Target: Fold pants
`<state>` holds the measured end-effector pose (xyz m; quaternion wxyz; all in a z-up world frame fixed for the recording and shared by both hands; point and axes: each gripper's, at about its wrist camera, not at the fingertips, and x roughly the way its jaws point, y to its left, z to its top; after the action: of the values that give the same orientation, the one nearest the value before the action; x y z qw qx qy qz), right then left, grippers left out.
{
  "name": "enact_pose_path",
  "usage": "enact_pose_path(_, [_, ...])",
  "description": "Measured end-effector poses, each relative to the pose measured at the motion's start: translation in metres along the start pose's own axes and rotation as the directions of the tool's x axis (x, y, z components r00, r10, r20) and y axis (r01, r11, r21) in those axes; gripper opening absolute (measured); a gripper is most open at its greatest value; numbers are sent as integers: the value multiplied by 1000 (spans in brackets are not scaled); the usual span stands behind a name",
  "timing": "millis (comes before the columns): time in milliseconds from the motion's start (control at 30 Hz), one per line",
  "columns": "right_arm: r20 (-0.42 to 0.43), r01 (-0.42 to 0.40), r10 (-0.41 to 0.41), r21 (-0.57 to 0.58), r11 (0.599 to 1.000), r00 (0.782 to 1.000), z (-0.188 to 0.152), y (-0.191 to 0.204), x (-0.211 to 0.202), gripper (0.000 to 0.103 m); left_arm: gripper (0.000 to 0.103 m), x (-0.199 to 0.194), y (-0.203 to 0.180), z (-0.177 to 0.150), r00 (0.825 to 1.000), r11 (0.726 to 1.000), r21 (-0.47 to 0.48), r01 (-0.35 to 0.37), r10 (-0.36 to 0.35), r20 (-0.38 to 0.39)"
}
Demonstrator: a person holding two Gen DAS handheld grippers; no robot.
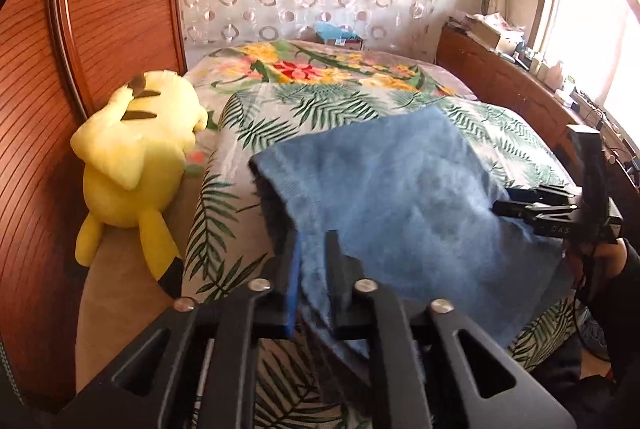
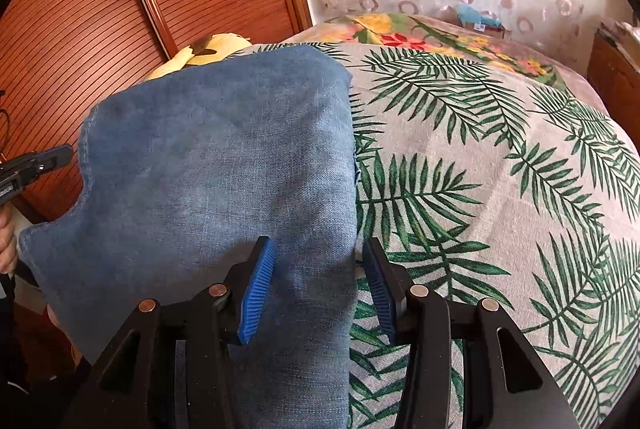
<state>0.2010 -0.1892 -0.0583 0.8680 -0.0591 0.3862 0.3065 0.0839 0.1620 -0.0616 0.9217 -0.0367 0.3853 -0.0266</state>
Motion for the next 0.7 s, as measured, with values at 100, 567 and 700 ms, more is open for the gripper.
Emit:
enact_pose_path(100, [-3,3,-3,8,1000,1000,0,-1,-1,48,47,-7,-16,2,999,999,26,34,-34,20])
enact_pose_path(567, [39,-54,53,22,998,998,14,16,-29,7,49,2,-40,-2,999,997,62,45,-45,-12])
enact_pose_path(700, [95,-71,73,-30,997,993,30,43,-55,6,49,-16,-25,1,999,999,36,27,-28,23])
